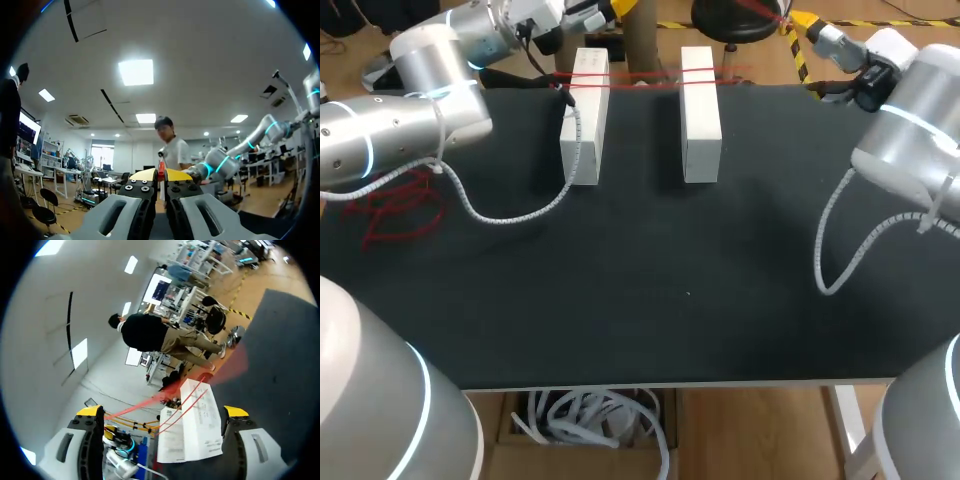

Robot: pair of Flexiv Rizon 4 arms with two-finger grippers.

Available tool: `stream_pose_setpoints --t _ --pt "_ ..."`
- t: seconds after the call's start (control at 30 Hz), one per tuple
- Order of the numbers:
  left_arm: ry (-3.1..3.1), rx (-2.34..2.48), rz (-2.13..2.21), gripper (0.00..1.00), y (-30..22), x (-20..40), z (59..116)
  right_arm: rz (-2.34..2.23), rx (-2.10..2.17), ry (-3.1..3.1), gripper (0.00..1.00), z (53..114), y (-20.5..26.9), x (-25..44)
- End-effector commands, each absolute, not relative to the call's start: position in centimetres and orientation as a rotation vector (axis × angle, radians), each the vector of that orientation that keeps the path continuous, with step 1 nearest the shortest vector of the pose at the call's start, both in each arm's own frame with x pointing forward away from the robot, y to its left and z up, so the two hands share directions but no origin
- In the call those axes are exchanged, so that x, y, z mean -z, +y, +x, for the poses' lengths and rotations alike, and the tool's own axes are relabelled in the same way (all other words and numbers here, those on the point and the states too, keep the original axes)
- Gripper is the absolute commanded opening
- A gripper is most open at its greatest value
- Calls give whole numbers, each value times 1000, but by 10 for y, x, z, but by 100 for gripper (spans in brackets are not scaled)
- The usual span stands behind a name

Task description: Grab the tape and strap the tape.

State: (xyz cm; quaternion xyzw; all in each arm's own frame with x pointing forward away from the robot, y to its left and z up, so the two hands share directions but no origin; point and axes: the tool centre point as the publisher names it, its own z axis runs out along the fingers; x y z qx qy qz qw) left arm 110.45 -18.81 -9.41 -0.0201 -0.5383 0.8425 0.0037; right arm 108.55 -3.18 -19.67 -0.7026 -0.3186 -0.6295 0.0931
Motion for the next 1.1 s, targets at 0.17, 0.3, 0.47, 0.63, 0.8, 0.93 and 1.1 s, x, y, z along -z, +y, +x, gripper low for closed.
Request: stream_pose_setpoints --t 0.17,0.3,0.47,0.63,0.8,0.93,1.1 --pt "-1683 -2640 -69 0 -188 95 1106 -2149 2032 -425 100 1066 -26 173" --pt "-1683 -2640 -69 0 -188 95 1106 -2194 1954 -317 100 1071 -37 191" --pt "-1683 -2640 -69 0 -188 95 1106 -2082 1986 -209 100 1076 -46 197" --pt "-1683 -2640 -69 0 -188 95 1106 -2021 2111 -13 100 1081 -53 194" --pt "-1683 -2640 -69 0 -188 95 1106 -1981 2144 140 100 1077 -48 177" --pt "-1683 -2640 -69 0 -188 95 1106 -2058 2128 142 100 1073 -47 172" --pt "-1683 -2640 -69 0 -188 95 1106 -2201 2063 193 100 1073 -64 177"
